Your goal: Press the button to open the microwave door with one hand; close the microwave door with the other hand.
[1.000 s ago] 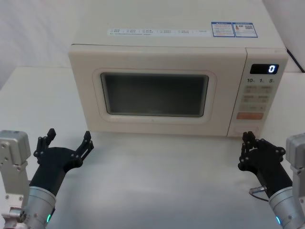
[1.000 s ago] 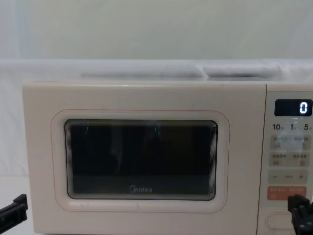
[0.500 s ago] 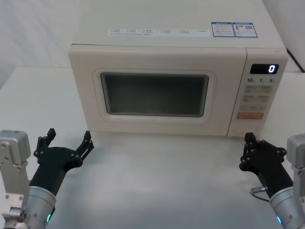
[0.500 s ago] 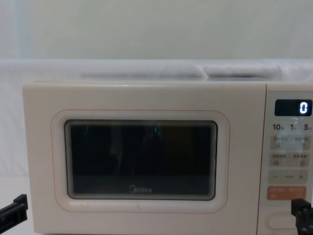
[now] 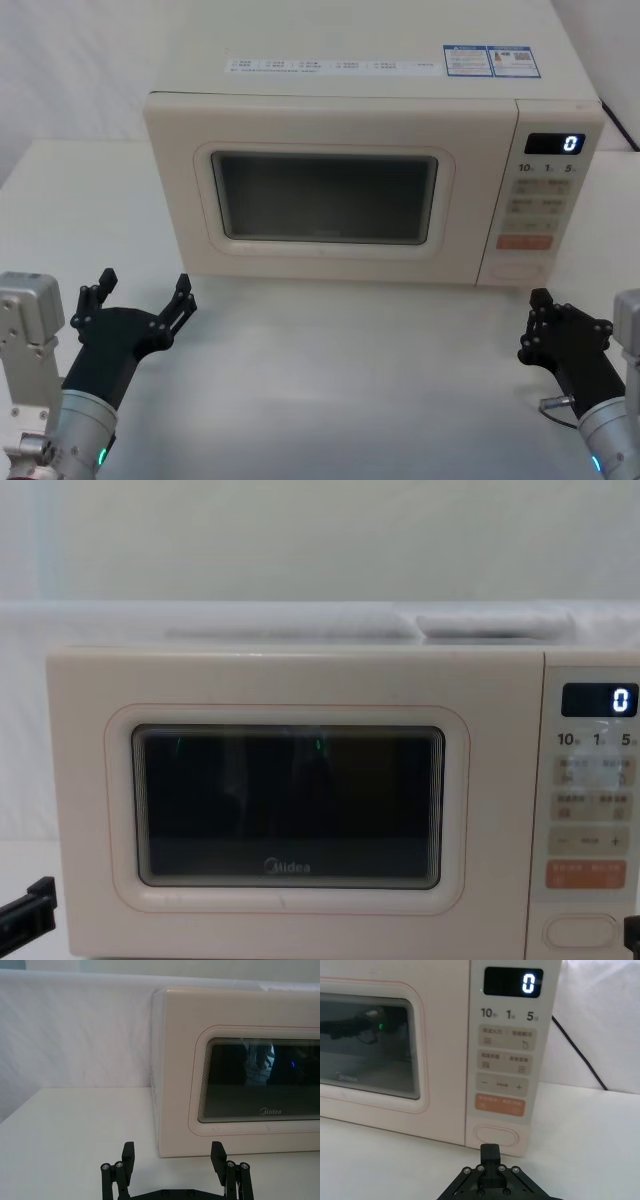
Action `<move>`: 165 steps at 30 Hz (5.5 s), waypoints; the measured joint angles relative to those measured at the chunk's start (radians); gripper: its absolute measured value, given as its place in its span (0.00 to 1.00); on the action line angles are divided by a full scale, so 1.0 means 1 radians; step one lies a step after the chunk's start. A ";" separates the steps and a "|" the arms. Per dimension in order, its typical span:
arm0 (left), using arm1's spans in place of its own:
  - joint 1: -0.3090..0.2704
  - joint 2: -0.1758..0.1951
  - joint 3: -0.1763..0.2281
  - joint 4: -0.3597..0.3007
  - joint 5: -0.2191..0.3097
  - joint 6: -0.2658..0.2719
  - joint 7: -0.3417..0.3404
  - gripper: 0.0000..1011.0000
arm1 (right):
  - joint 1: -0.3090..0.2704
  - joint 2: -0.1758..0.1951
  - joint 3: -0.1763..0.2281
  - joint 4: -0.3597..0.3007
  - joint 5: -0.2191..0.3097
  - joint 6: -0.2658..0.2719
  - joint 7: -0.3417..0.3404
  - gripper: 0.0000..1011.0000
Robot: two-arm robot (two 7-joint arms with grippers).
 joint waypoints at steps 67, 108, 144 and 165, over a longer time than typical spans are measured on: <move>0.000 0.000 0.000 0.000 0.000 0.000 0.000 0.99 | 0.245 -0.076 0.057 0.306 -0.082 0.006 0.088 0.00; 0.000 0.000 0.000 0.000 0.000 0.000 0.000 0.99 | 0.282 -0.061 0.079 0.345 -0.073 -0.009 0.095 0.00; 0.000 0.000 0.000 0.000 0.000 0.000 0.000 0.99 | 0.295 -0.051 0.054 0.354 -0.078 -0.008 0.110 0.00; 0.000 0.000 0.000 0.000 0.000 0.000 0.000 0.99 | 0.321 -0.043 0.044 0.373 -0.082 0.000 0.118 0.00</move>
